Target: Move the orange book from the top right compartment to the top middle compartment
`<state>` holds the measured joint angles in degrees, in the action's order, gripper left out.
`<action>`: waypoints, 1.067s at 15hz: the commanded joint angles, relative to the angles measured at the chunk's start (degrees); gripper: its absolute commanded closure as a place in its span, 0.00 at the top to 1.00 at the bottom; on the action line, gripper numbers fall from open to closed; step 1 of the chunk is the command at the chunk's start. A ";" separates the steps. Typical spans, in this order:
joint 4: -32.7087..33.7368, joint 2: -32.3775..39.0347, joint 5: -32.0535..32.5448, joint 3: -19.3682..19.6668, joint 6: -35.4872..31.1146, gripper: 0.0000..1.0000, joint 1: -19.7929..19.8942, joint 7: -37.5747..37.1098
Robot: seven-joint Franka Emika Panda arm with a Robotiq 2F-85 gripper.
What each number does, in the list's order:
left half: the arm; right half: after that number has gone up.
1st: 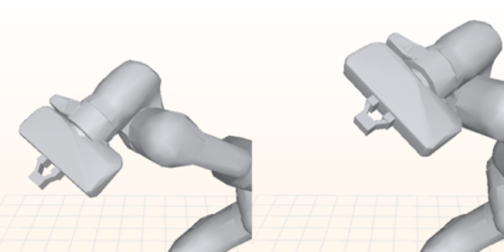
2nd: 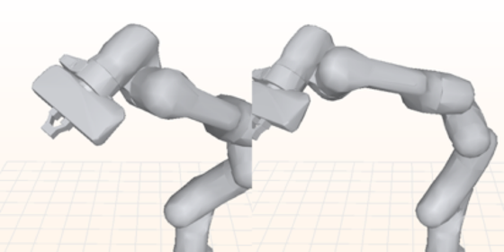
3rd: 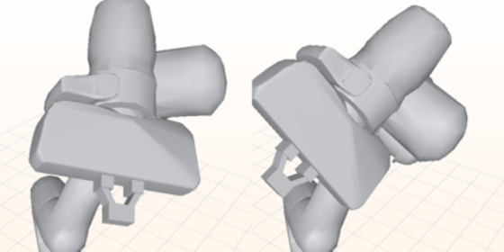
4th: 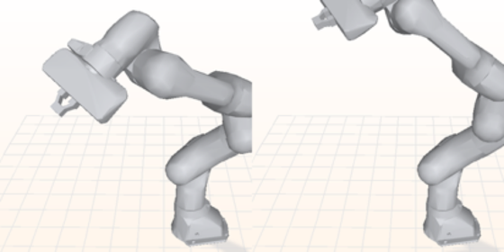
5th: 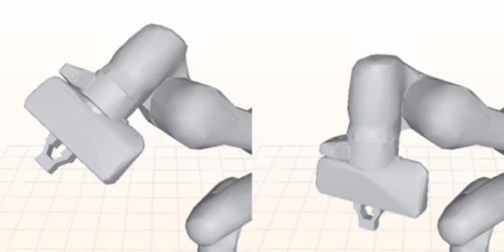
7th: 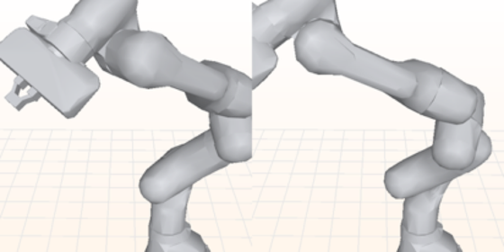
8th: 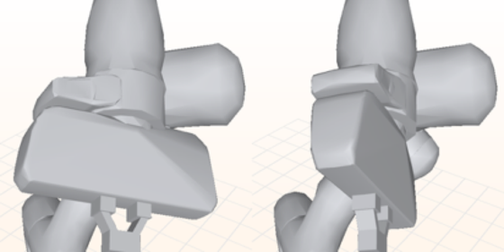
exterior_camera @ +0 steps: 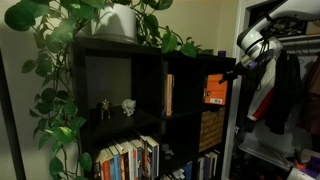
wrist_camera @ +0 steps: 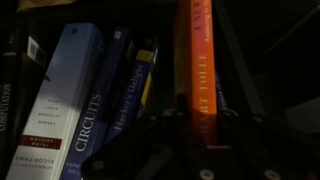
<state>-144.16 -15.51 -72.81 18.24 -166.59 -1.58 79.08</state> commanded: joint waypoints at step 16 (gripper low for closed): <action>-9.92 -9.14 3.65 -2.44 -1.96 0.08 1.45 -1.18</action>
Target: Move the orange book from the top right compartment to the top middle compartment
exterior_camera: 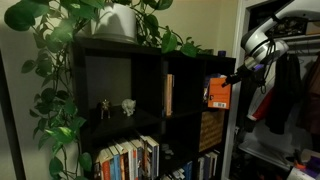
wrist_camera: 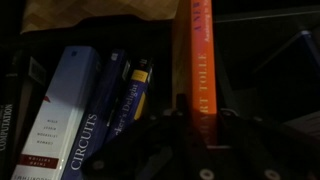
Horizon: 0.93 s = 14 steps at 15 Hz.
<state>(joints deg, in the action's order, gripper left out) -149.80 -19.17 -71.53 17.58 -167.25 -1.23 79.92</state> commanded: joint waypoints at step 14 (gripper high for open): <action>-9.13 -10.59 7.95 -14.91 2.78 0.07 5.27 -12.75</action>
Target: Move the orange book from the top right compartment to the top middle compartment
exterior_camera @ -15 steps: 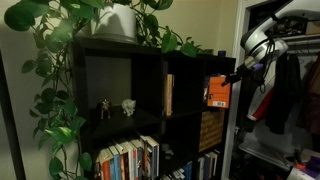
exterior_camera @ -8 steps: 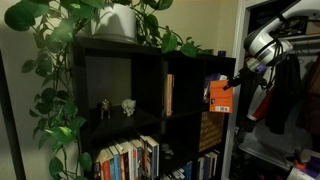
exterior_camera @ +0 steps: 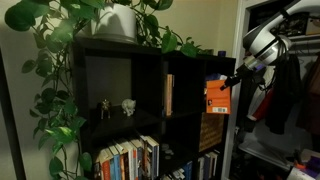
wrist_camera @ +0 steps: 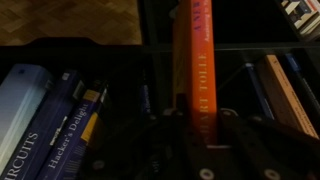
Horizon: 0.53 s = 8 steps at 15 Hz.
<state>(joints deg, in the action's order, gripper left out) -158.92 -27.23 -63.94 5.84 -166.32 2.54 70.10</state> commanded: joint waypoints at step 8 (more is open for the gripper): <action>-0.05 -3.56 -4.73 -8.01 -1.34 0.07 -2.86 -4.54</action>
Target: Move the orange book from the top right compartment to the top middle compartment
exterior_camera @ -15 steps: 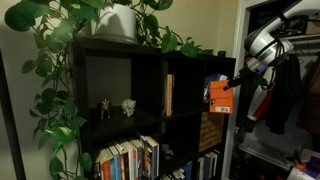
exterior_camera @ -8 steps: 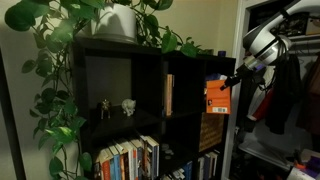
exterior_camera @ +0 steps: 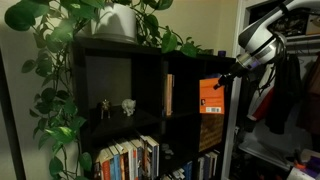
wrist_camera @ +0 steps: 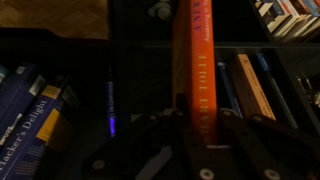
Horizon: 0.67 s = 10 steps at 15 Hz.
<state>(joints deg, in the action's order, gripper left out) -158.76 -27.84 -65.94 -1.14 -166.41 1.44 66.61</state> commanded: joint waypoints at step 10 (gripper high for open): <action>10.91 2.39 -27.00 1.53 -4.79 0.07 -6.47 20.08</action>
<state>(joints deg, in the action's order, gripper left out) -151.93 -27.55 -85.67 -1.49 -170.30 -4.01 77.93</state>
